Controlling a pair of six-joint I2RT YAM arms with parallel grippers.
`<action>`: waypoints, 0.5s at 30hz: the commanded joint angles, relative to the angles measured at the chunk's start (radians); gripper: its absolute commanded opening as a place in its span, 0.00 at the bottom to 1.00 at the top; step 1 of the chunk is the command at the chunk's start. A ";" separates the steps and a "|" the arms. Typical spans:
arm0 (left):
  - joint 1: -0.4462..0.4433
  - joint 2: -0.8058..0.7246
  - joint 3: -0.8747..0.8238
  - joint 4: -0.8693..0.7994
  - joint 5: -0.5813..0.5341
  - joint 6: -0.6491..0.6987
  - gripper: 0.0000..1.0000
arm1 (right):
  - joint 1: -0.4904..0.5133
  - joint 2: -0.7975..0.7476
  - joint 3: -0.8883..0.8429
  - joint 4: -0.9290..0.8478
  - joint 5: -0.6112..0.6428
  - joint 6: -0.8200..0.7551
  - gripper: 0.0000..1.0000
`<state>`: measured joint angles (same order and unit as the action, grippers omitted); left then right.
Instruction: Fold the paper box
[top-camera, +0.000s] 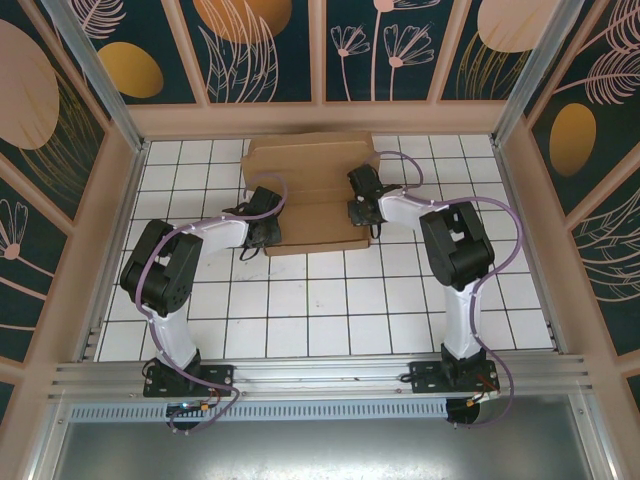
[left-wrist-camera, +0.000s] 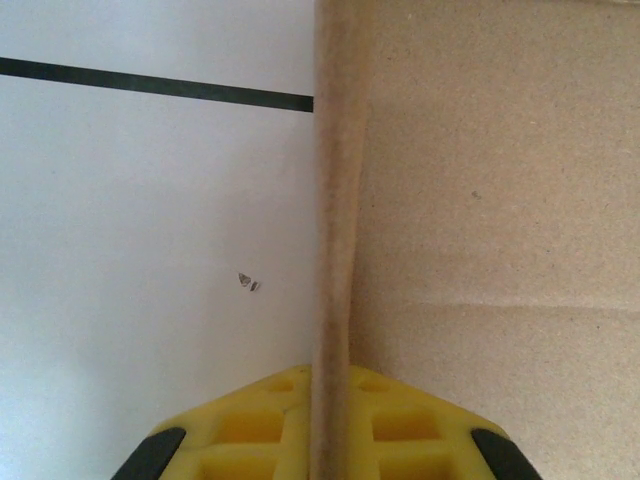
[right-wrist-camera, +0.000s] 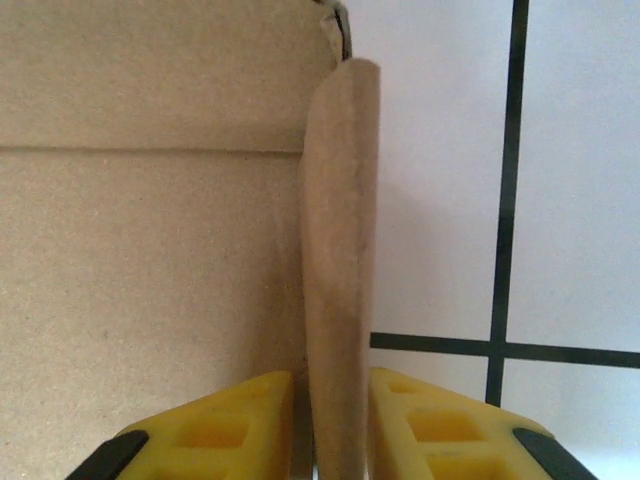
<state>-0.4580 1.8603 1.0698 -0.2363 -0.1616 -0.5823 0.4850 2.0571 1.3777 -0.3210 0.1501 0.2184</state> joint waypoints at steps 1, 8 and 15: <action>0.004 0.016 0.015 -0.016 -0.002 0.022 0.00 | 0.000 0.037 0.030 -0.007 0.046 0.048 0.17; 0.004 0.008 0.007 -0.009 -0.005 0.022 0.00 | 0.007 0.015 0.010 -0.030 0.084 0.047 0.01; 0.004 0.014 0.007 0.000 -0.005 0.016 0.00 | 0.011 -0.067 -0.054 0.035 0.007 0.052 0.42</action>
<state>-0.4561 1.8606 1.0698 -0.2367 -0.1673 -0.5789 0.4942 2.0499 1.3609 -0.3058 0.2005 0.2516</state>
